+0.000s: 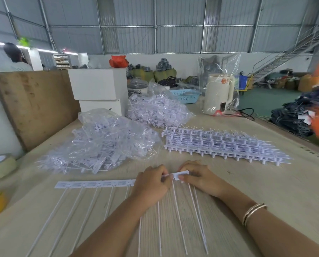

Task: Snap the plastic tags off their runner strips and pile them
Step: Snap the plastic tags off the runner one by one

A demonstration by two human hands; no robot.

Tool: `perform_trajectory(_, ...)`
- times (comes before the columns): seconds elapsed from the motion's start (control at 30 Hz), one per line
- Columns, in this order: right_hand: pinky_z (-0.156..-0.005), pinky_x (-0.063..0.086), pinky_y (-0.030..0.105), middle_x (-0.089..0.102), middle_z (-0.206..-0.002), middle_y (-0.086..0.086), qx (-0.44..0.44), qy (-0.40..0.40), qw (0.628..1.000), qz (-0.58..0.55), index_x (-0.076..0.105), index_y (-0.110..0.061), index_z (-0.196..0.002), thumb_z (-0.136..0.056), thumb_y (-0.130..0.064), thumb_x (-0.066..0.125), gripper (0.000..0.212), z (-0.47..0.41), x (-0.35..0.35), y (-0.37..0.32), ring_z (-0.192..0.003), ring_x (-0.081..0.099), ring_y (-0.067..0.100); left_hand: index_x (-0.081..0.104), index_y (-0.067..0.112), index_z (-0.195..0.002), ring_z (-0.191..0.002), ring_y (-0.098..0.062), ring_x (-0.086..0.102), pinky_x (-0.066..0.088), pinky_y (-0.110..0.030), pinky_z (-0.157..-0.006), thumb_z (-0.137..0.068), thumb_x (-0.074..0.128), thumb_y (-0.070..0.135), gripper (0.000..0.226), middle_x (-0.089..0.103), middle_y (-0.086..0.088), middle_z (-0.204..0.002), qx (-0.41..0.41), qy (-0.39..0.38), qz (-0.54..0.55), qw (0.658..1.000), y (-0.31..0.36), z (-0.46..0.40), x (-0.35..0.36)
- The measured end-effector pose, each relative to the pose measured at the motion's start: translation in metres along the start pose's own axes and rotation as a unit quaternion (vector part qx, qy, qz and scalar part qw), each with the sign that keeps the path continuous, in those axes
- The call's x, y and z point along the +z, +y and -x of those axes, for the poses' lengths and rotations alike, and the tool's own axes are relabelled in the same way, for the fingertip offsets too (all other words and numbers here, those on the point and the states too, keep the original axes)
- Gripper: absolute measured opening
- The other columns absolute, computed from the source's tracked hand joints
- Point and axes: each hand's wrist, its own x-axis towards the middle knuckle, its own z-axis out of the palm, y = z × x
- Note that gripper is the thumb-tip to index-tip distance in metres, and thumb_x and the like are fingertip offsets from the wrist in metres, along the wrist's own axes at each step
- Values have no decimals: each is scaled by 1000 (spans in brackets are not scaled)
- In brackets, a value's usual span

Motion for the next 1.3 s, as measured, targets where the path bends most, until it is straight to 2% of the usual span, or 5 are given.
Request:
perform_trajectory(0.33, -86, 41, 52, 64, -79, 6, -63, 35, 992, 105, 71, -11, -85, -88, -21, 65, 12, 0, 6, -3, -81, 55, 21, 59, 15, -75, -68, -20, 53, 31, -31, -67, -98, 38, 36, 37, 49, 4, -62, -27, -32, 11, 999, 0, -8, 3)
perform_trajectory(0.83, -75, 25, 28, 54, -64, -25, -193, 231, 936, 184, 72, -39, -80, -81, -20, 66, 20, 3, 15, -18, -73, 51, 3, 56, 16, -67, -60, -11, 43, 30, -24, -58, -99, 43, 27, 36, 47, 3, -62, -71, -25, 254, 964, 6, -10, -7)
perform_trajectory(0.93, -79, 24, 18, 56, -62, -20, -171, 233, 948, 135, 59, -46, -68, -79, -17, 66, 32, 3, 14, -21, -72, 50, -1, 55, 26, -63, -56, -6, 44, 30, -17, -52, -99, 43, 28, 38, 49, 11, -58, -63, -3, 240, 969, 9, -9, -7)
perform_trajectory(1.07, -67, 43, 15, 62, -62, -6, -70, 151, 980, -109, 68, -16, -73, -85, -6, 65, 16, 2, 10, -21, -60, 56, 0, 53, 23, -63, -63, -14, 46, 32, -26, -62, -98, 43, 27, 37, 47, 4, -61, -60, 1, 281, 958, 13, -9, -5)
perform_trajectory(1.3, -62, 51, 23, 71, -71, 1, -15, 80, 952, -295, 69, -5, -78, -80, -14, 61, 12, 3, 6, -20, -65, 65, 10, 51, 21, -61, -54, 0, 46, 36, -16, -60, -98, 44, 19, 38, 48, 15, -50, -46, -25, 357, 933, 16, -7, -8)
